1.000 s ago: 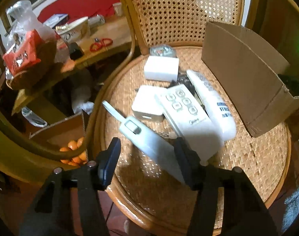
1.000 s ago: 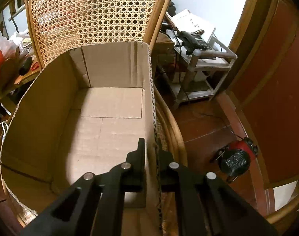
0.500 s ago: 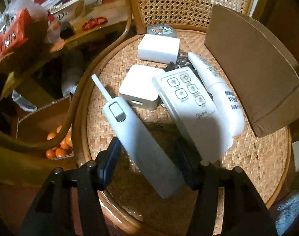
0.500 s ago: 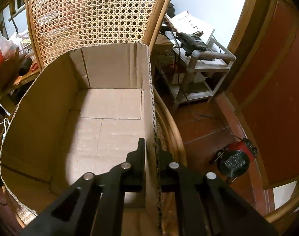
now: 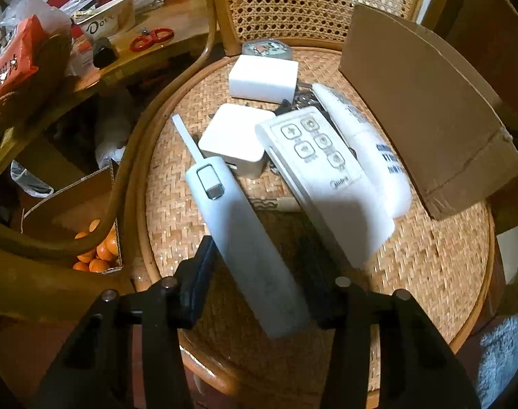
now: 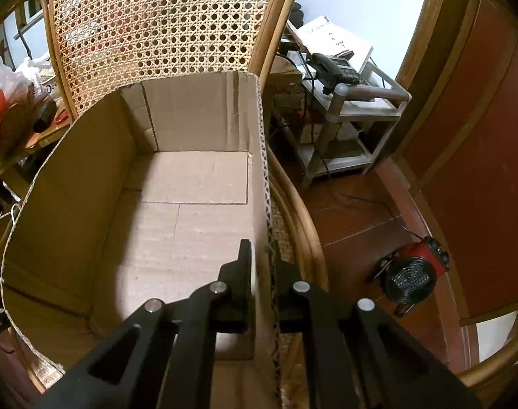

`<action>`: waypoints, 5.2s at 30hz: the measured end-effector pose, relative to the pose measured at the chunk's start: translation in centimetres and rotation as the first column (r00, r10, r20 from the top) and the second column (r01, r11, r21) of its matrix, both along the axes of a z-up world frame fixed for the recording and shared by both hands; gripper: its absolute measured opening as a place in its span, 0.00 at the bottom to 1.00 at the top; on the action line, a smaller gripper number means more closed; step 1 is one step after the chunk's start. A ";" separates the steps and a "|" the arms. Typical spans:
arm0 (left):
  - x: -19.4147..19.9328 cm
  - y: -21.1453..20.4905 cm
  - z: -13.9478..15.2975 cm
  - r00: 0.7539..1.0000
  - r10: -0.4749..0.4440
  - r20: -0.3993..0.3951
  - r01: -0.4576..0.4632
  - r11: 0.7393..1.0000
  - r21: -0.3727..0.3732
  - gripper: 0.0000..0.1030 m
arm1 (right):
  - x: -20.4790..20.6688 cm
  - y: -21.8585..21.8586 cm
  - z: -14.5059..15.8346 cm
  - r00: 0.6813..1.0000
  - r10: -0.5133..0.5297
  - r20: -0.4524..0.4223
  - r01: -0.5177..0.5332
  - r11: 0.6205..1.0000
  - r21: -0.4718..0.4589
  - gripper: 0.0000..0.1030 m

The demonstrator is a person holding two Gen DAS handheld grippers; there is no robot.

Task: Organize rigid objects
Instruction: 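Close the left tool on the white strap-handled stick device, then lift the white stick device with the left tool and carry it into the box, then open the left tool to release the stick device inside the box, then grasp the white Midea remote control with the left tool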

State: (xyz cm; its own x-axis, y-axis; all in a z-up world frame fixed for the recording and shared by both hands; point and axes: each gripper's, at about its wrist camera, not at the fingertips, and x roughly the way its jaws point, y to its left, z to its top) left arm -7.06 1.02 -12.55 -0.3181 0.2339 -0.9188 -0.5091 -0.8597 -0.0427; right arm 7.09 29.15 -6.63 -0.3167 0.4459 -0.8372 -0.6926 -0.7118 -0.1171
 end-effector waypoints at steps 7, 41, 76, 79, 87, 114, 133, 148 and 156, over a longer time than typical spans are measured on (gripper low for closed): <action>0.1 -0.4 0.0 0.999 0.025 -0.027 -0.025 0.999 0.025 0.39 | -0.1 -0.1 -0.1 1.000 0.001 -0.001 -0.001 1.000 -0.001 0.10; -1.6 -2.6 -0.1 0.997 0.074 0.030 -0.077 0.993 0.087 0.25 | -0.1 -0.2 -0.3 1.000 0.001 0.006 -0.001 1.000 -0.019 0.10; 3.6 6.5 14.9 0.906 -0.112 -0.409 0.232 0.938 0.257 0.25 | 0.4 -0.3 -0.1 0.999 -0.014 0.034 0.015 0.999 -0.038 0.06; 4.0 8.8 15.3 0.902 -0.151 -0.406 0.275 0.923 0.268 0.25 | 0.5 -0.4 0.0 0.999 -0.012 0.029 0.013 0.999 -0.045 0.05; 4.7 13.4 13.5 0.912 -0.242 -0.332 0.349 0.883 0.314 0.25 | 0.4 -0.5 0.1 1.000 -0.012 0.029 0.013 0.999 -0.045 0.05; 3.3 15.2 10.4 0.926 -0.285 -0.250 0.342 0.911 0.231 0.30 | 0.4 -0.7 -0.1 1.000 -0.006 0.027 0.008 0.998 -0.065 0.05; -2.9 5.6 8.9 0.967 -0.123 -0.224 0.158 0.977 0.146 0.94 | 0.5 -0.1 -0.2 0.999 -0.006 0.031 0.008 0.998 -0.063 0.05; -2.2 5.2 3.2 0.975 -0.191 -0.116 0.191 0.981 -0.012 0.94 | 0.6 -0.2 -0.1 0.999 -0.010 0.031 0.012 0.998 -0.062 0.05; -2.0 5.7 1.2 0.977 -0.198 -0.078 0.193 0.979 -0.065 0.94 | 0.7 -0.2 -0.1 1.000 -0.010 0.030 0.012 0.998 -0.064 0.05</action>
State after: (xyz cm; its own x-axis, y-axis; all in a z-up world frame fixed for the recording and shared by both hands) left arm -9.08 6.70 -11.31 -0.3475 0.2475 -0.9044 -0.6672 -0.7430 0.0530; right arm 7.75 28.97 -6.76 -0.2868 0.3946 -0.8729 -0.6970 -0.7111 -0.0924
